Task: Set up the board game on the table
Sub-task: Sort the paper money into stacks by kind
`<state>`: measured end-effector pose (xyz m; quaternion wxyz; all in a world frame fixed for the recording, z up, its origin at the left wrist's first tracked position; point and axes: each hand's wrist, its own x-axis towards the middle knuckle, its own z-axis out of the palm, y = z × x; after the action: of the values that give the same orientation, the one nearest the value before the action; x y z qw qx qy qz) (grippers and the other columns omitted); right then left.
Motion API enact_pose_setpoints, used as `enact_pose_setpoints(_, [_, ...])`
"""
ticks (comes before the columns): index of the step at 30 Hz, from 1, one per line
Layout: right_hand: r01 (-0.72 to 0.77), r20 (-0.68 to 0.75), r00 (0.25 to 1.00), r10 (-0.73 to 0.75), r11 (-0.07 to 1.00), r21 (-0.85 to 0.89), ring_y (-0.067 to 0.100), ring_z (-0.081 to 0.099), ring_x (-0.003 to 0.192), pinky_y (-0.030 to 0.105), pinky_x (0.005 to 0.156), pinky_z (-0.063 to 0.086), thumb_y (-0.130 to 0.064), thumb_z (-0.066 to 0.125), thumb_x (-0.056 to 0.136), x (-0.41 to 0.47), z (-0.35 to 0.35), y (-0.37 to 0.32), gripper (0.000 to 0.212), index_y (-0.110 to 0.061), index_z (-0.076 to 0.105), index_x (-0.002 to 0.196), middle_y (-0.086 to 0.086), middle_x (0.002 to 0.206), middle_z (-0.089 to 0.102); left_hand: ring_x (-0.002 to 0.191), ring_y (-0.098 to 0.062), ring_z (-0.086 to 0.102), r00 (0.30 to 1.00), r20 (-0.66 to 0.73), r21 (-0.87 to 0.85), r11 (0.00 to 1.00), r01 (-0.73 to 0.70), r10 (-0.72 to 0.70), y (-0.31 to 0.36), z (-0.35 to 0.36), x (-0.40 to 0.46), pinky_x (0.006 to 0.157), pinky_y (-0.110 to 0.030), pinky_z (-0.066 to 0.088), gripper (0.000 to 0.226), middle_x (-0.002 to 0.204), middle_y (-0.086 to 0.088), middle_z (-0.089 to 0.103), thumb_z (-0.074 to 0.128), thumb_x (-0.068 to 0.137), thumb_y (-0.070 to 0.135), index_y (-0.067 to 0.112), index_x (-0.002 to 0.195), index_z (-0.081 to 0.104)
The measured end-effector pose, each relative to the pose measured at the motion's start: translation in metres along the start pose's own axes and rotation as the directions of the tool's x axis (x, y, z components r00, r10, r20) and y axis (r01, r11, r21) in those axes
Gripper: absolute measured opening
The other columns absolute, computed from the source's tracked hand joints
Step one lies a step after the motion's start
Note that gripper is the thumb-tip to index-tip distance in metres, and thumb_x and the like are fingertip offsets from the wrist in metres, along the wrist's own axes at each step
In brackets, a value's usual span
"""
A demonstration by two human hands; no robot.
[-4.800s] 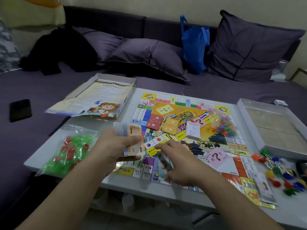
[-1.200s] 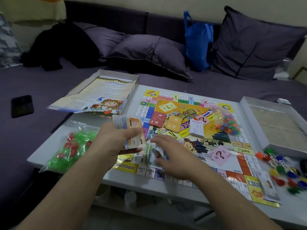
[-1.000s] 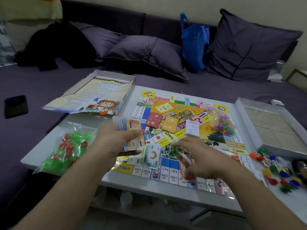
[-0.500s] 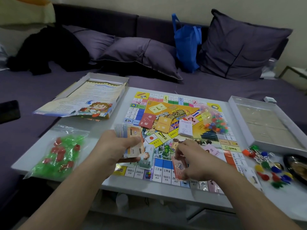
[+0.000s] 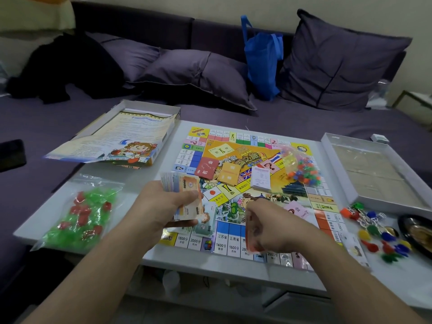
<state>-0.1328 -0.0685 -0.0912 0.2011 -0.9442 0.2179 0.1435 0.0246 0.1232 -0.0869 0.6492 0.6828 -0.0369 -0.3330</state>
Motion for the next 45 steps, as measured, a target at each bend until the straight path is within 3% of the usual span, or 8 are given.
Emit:
enact_pose_setpoints(8, [-0.017,-0.07,0.996,0.051,0.908,0.419,0.019,0.068,0.102,0.033,0.072,0.066,-0.009,0.07,0.097,0.02,0.004,-0.017,0.03,-0.027,0.052,0.113,-0.005,0.113,0.062,0.082,-0.037,0.079,1.0,0.027,-0.033,0.999,-0.005,0.005,0.002,-0.007,-0.002,0.058,-0.045,0.064,0.031,0.097,-0.019,0.079,0.081,0.085,0.003,-0.001,0.114,0.069])
enact_pose_setpoints(11, [-0.006,-0.072,0.997,0.036,0.925,0.38,0.021,0.066,0.105,0.027,0.068,0.061,-0.007,0.069,0.097,0.031,0.015,-0.028,0.039,-0.029,0.051,0.124,0.001,0.125,0.06,0.082,-0.036,0.079,0.999,0.038,-0.039,0.999,-0.007,0.008,0.002,-0.008,-0.002,0.059,-0.045,0.064,0.032,0.098,-0.017,0.08,0.081,0.086,0.004,-0.001,0.115,0.069])
enact_pose_setpoints(17, [0.115,-0.278,0.955,-0.106,0.993,0.016,0.016,0.032,0.137,0.035,0.115,0.038,-0.013,0.066,0.096,0.038,0.03,-0.034,0.06,-0.028,0.043,0.149,-0.006,0.145,0.038,0.082,-0.037,0.079,0.997,0.076,-0.056,0.998,0.007,-0.003,0.002,-0.006,-0.006,0.061,-0.047,0.065,0.036,0.096,-0.018,0.08,0.084,0.08,0.005,-0.001,0.113,0.071])
enact_pose_setpoints(19, [0.177,-0.296,0.952,-0.073,0.923,0.341,0.013,0.048,0.127,0.036,0.105,0.047,-0.012,0.065,0.093,0.032,0.025,-0.041,0.045,-0.028,0.056,0.134,-0.005,0.134,0.051,0.083,-0.037,0.079,0.994,0.107,-0.05,0.999,-0.003,0.008,0.001,-0.003,-0.008,0.062,-0.049,0.065,0.036,0.095,-0.018,0.08,0.085,0.079,0.006,0.0,0.112,0.072])
enact_pose_setpoints(21, [0.208,-0.234,0.972,-0.039,0.611,0.764,0.016,0.065,0.097,0.038,0.077,0.056,-0.017,0.069,0.087,0.024,0.019,-0.051,0.029,-0.02,0.066,0.115,0.003,0.11,0.066,0.082,-0.037,0.079,0.989,0.148,-0.048,0.999,-0.01,0.017,0.0,0.001,-0.012,0.061,-0.047,0.065,0.039,0.093,-0.019,0.079,0.086,0.076,0.009,0.001,0.111,0.072])
enact_pose_setpoints(23, [0.231,-0.232,0.971,-0.054,0.458,0.858,0.02,0.067,0.077,0.037,0.063,0.054,-0.021,0.074,0.094,0.017,0.017,-0.057,0.018,-0.012,0.068,0.108,0.008,0.094,0.072,0.083,-0.035,0.079,0.983,0.18,-0.066,0.998,-0.01,0.022,-0.002,0.006,-0.016,0.059,-0.044,0.065,0.049,0.093,-0.019,0.079,0.087,0.068,0.017,0.003,0.112,0.071])
enact_pose_setpoints(32, [0.268,-0.321,0.946,0.047,0.444,0.855,0.019,0.055,0.057,0.033,0.051,0.047,-0.001,0.075,0.093,0.016,0.015,-0.051,0.01,-0.007,0.067,0.096,0.012,0.075,0.067,0.092,-0.042,0.077,0.974,0.226,-0.18,0.983,0.04,0.002,0.0,0.003,-0.019,0.071,-0.058,0.064,0.032,0.105,-0.024,0.077,0.071,0.093,0.005,0.0,0.124,0.063])
enact_pose_setpoints(45, [0.245,-0.305,0.952,0.034,0.514,0.822,0.011,0.06,0.054,0.021,0.048,0.045,-0.008,0.076,0.094,0.015,0.016,-0.055,0.009,-0.006,0.069,0.098,0.009,0.07,0.07,0.085,-0.039,0.079,0.99,0.12,-0.11,0.992,-0.055,0.068,-0.009,0.003,-0.012,0.059,-0.046,0.065,0.047,0.1,-0.021,0.079,0.086,0.078,0.011,0.006,0.121,0.069])
